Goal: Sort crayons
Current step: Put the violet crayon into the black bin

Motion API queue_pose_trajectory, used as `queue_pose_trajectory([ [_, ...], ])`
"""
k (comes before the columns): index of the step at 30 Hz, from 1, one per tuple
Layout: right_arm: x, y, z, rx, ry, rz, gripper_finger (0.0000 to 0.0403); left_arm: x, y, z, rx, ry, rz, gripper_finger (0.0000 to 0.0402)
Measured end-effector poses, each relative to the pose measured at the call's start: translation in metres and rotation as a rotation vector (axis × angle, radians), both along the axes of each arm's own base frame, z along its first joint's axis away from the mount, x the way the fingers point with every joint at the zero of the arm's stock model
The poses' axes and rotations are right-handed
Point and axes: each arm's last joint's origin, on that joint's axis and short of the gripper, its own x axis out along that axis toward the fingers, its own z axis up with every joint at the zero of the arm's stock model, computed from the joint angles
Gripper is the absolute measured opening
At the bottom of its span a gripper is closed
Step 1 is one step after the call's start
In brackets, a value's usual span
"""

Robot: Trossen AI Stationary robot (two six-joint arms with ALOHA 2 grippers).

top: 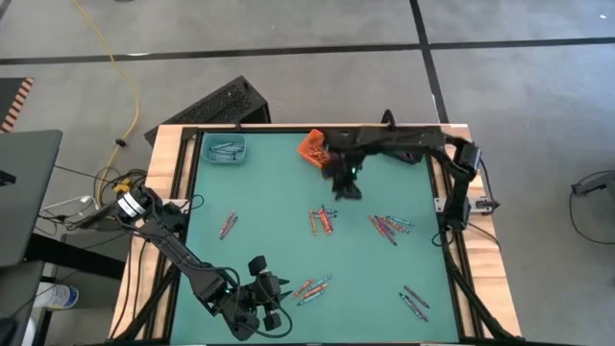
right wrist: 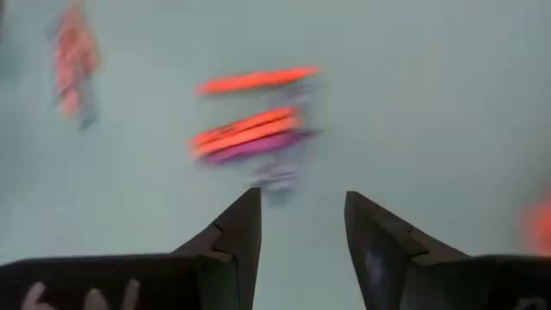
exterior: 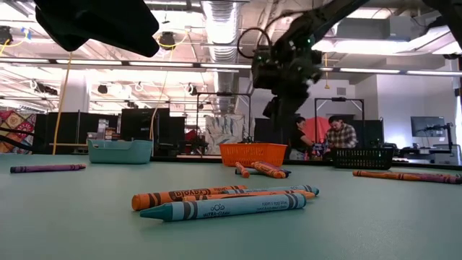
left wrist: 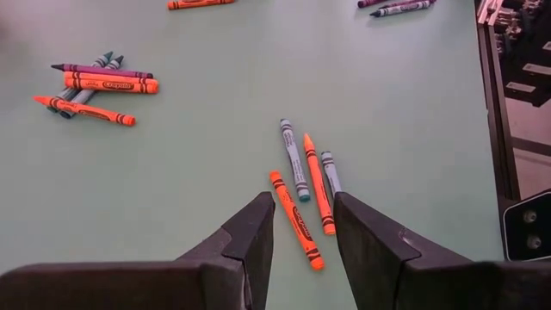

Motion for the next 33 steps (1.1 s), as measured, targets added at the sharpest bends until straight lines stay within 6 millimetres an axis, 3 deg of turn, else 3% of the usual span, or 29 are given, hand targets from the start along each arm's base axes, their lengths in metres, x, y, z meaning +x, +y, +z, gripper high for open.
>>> queue_pose_trajectory([
  [6,0.009,0.064,-0.002,0.017,0.090,0.225,0.0162,0.000,0.000,0.000,0.000,0.000,0.000,0.0112],
  [16,0.015,0.166,-0.002,0.012,0.149,0.431,0.0162,-0.001,-0.001,-0.002,-0.035,0.038,-0.039,0.0112],
  [24,0.002,0.239,-0.003,-0.029,0.240,0.469,0.0162,-0.006,0.000,-0.008,-0.065,0.145,-0.083,0.0112],
  [33,-0.021,0.298,-0.005,-0.131,0.329,0.381,0.0162,-0.007,0.002,-0.012,0.087,0.259,-0.270,0.0112],
])
